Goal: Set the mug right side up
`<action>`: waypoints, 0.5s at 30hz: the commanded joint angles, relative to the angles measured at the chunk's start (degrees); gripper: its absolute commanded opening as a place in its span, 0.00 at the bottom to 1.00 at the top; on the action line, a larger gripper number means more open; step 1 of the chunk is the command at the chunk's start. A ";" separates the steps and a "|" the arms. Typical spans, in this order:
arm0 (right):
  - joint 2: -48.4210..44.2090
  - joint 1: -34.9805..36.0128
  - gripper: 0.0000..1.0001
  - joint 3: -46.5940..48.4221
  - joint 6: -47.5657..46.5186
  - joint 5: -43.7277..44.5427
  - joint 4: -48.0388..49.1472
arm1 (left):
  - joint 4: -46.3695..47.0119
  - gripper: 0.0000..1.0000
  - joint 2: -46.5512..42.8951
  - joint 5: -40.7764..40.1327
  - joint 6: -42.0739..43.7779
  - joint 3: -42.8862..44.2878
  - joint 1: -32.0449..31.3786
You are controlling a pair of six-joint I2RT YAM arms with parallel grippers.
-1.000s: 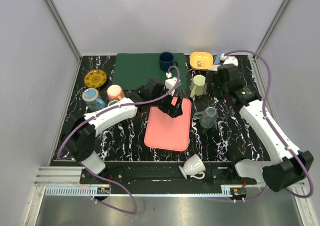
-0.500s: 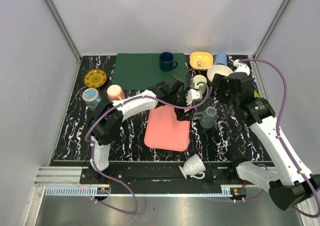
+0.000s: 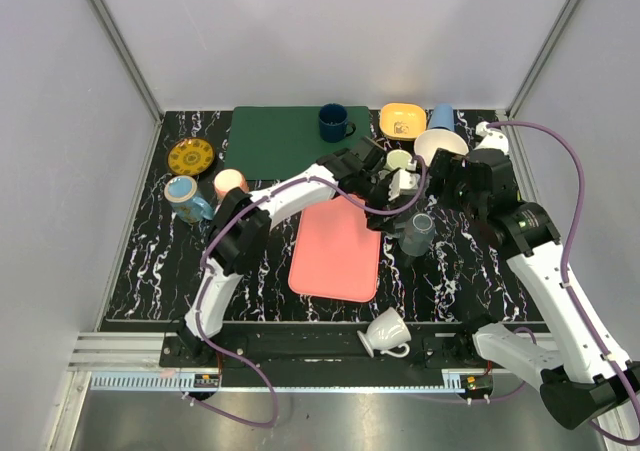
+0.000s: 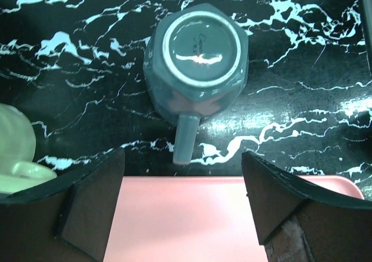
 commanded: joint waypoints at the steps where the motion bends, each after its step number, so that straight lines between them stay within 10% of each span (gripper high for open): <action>1: -1.32 0.37 0.96 0.40 0.82 -2.57 0.90 | -2.43 0.81 2.76 3.68 2.36 4.06 -2.45; 15: -6.41 0.28 0.95 -3.03 3.90 -4.42 0.73 | -0.94 0.64 7.59 1.39 0.52 7.14 -4.74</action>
